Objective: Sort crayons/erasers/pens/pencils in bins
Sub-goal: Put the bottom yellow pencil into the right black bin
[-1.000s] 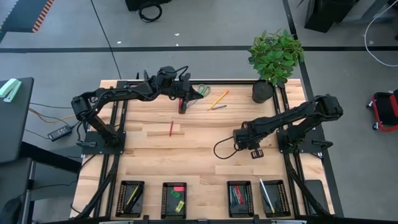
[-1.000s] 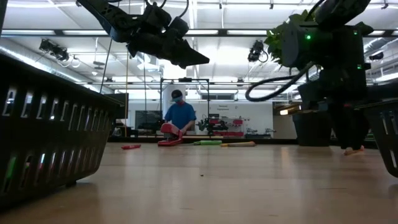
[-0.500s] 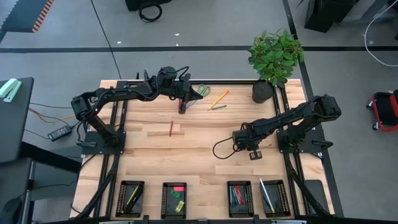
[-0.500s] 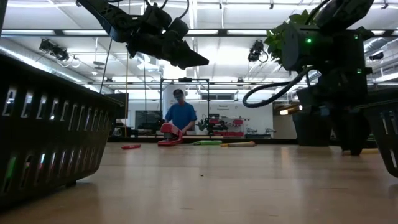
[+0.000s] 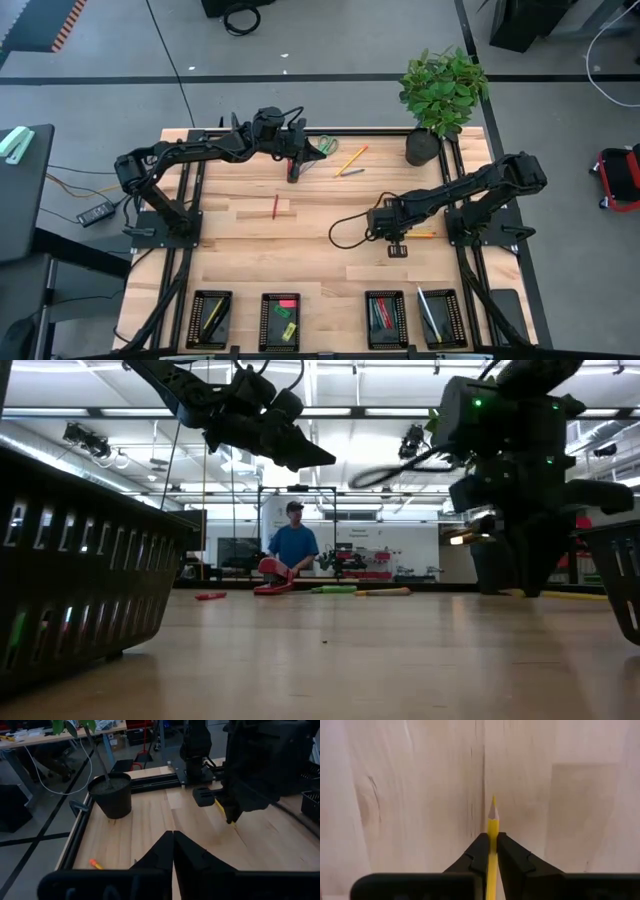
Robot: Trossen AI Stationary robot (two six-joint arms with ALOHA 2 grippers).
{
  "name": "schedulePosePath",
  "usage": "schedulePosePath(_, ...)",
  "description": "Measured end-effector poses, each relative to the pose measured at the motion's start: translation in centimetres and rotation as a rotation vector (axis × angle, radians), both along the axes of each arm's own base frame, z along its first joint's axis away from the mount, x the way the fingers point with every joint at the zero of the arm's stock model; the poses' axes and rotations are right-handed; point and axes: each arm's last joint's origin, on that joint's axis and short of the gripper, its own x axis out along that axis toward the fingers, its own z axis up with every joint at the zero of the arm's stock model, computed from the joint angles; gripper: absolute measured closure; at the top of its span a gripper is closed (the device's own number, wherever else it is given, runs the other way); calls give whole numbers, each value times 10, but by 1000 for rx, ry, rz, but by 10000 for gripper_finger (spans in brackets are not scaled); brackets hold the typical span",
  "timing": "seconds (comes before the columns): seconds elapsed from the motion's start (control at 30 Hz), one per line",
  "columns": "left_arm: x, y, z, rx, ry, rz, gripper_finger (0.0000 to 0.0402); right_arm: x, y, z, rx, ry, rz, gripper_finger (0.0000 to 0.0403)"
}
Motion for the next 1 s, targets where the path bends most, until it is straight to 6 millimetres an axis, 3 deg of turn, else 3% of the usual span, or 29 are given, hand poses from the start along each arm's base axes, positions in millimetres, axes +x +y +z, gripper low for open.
schedulePosePath(0.23,0,0,0,0,1,0,380,23,2,41,23,-47,-114,365)
schedulePosePath(0.57,1,-1,0,1,-2,-2,383,36,11,132,151,-27,-624,366)
schedulePosePath(0.77,0,-1,-1,-13,12,-2,371,23,46,161,168,-4,-864,366)
schedulePosePath(1.0,0,-2,-3,-24,33,-2,381,-9,109,154,83,-57,-1027,366)
